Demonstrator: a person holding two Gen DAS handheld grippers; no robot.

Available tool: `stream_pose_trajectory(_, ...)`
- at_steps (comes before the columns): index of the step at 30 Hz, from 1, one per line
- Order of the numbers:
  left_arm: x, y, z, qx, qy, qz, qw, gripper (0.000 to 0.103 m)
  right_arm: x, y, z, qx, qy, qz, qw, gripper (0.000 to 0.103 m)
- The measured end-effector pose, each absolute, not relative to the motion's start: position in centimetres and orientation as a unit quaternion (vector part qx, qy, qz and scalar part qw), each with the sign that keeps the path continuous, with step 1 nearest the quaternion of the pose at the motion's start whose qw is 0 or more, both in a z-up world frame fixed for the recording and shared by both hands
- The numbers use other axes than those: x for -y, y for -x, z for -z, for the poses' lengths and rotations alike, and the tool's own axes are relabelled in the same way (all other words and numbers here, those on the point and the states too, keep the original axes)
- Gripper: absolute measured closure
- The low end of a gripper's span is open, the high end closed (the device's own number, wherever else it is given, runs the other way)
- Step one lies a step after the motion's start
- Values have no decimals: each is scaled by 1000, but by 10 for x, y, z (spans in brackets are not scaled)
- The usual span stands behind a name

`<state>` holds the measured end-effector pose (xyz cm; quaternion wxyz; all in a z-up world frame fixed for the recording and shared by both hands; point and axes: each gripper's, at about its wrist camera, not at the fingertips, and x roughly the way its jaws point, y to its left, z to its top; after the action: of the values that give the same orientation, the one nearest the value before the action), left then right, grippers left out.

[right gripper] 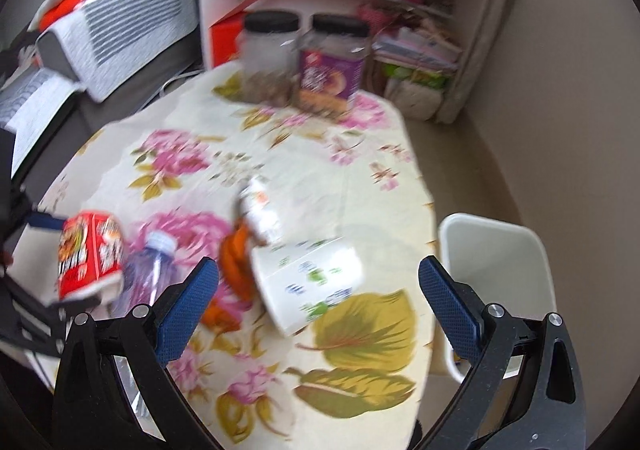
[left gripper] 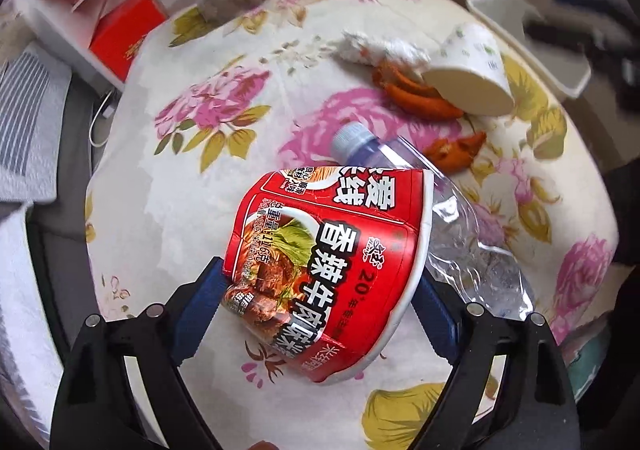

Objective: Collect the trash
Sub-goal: 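Grasp the red noodle cup with the left tool, then grasp the plastic water bottle with right tool while left tool holds the cup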

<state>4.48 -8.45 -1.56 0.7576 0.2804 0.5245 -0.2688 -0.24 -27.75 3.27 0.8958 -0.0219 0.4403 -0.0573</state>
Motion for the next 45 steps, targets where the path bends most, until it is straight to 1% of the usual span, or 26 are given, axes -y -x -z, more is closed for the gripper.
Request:
stream_pose_trajectory(5, 57, -66, 5, -517, -209, 227, 798, 18, 258, -3, -16, -484, 4, 13, 875, 7)
stream_pose_trajectory(11, 28, -87, -18, -490, -137, 167, 845, 18, 220, -9, 8, -551, -72, -55, 830, 7)
stream_pose_trajectory(16, 22, -90, -25, -479, -121, 150, 856, 18, 193, -16, 39, -597, -118, -76, 790, 8)
stream_pose_trajectory(19, 22, -87, -29, -474, -119, 149, 860, 18, 182, -22, 51, -608, -116, -82, 781, 16)
stream_pose_trajectory(20, 22, -87, -30, -473, -116, 146, 861, 18, 178, -25, 54, -610, -117, -85, 779, 20)
stream_pose_trajectory(23, 19, -92, -29, -475, -112, 134, 863, 18, 174, -33, 63, -623, -125, -92, 767, 43)
stream_pose_trajectory(24, 18, -94, -29, -476, -111, 129, 863, 18, 175, -35, 65, -625, -129, -95, 764, 43)
stream_pose_trajectory(27, 17, -99, -30, -475, -105, 115, 866, 18, 174, -41, 59, -613, -126, -99, 774, 44)
stream_pose_trajectory(33, 20, -108, -46, -453, -77, 92, 883, 18, 180, -52, 21, -555, -118, -110, 816, 44)
stream_pose_trajectory(45, 36, -115, -72, -410, -29, 49, 910, 18, 241, -77, -40, -442, -118, -50, 888, 44)
